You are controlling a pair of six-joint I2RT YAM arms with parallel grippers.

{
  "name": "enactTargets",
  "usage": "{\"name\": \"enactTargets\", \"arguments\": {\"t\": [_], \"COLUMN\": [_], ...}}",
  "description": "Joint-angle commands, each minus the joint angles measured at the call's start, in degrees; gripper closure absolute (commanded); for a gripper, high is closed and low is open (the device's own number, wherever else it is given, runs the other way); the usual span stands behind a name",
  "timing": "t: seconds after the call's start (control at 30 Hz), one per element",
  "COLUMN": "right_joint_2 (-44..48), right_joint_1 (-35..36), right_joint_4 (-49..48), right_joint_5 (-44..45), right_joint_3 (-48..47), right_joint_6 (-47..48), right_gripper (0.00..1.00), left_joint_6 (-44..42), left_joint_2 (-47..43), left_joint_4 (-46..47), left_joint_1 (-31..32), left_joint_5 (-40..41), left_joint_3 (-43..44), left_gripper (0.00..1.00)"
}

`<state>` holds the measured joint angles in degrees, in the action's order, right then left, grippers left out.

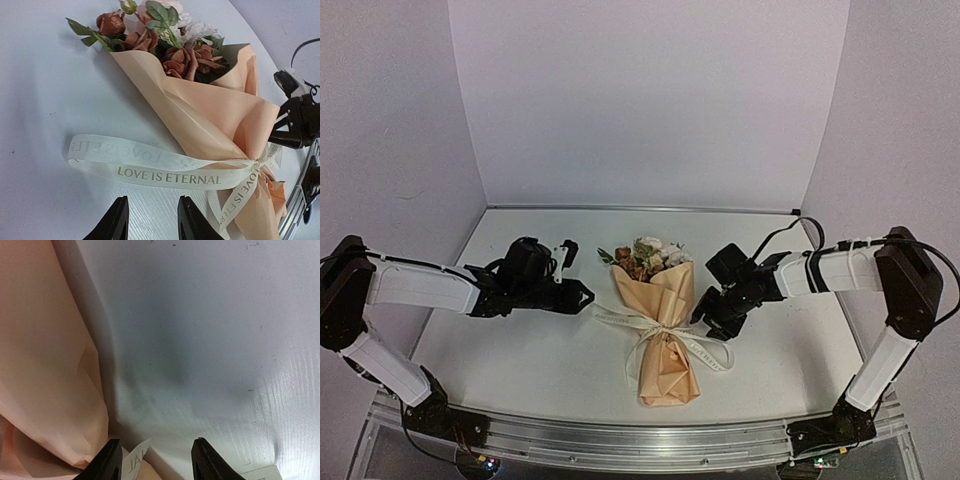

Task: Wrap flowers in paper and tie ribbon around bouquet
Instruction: Tie the half-tied ribbon around the folded bouquet, then adjust the ribbon on the folded bouquet.

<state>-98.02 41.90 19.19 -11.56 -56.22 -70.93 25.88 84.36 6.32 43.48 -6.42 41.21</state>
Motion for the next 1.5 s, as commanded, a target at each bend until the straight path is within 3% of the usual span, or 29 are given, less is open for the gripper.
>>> {"name": "enactTargets", "arguments": {"t": [0.0,0.47,0.77,0.9,1.2,1.47], "right_joint_2": [0.9,-0.1,-1.1,-1.2,1.2,1.5], "right_joint_1": [0.8,2.6,2.9,2.9,2.7,1.7], "right_joint_4": [-3.1,-7.1,-9.6,-9.5,-1.9,0.6], "right_joint_5": [3.0,2.1,0.0,-0.9,-0.7,-5.5], "right_joint_3": [0.1,2.4,2.0,0.9,-1.3,-1.8], "right_joint_6": [-4.9,-10.4,-10.4,-7.9,1.4,4.5], "right_gripper": [0.51,0.63,0.99,1.00,1.00,1.00], "left_joint_6": [-5.0,-17.7,-35.1,-43.8,-58.4,-70.1], "left_joint_2": [-1.2,0.6,3.8,6.4,15.3,20.4], "left_joint_4": [1.8,3.7,8.3,10.2,3.3,-1.9], "left_joint_1": [2.3,7.9,11.6,12.1,12.6,13.9], "left_joint_5": [1.8,3.1,-3.5,-9.5,-16.5,-15.4], "left_joint_3": [1.9,5.4,7.8,9.3,18.2,21.3], "left_gripper": [0.64,0.64,0.63,0.63,0.67,0.68]}}
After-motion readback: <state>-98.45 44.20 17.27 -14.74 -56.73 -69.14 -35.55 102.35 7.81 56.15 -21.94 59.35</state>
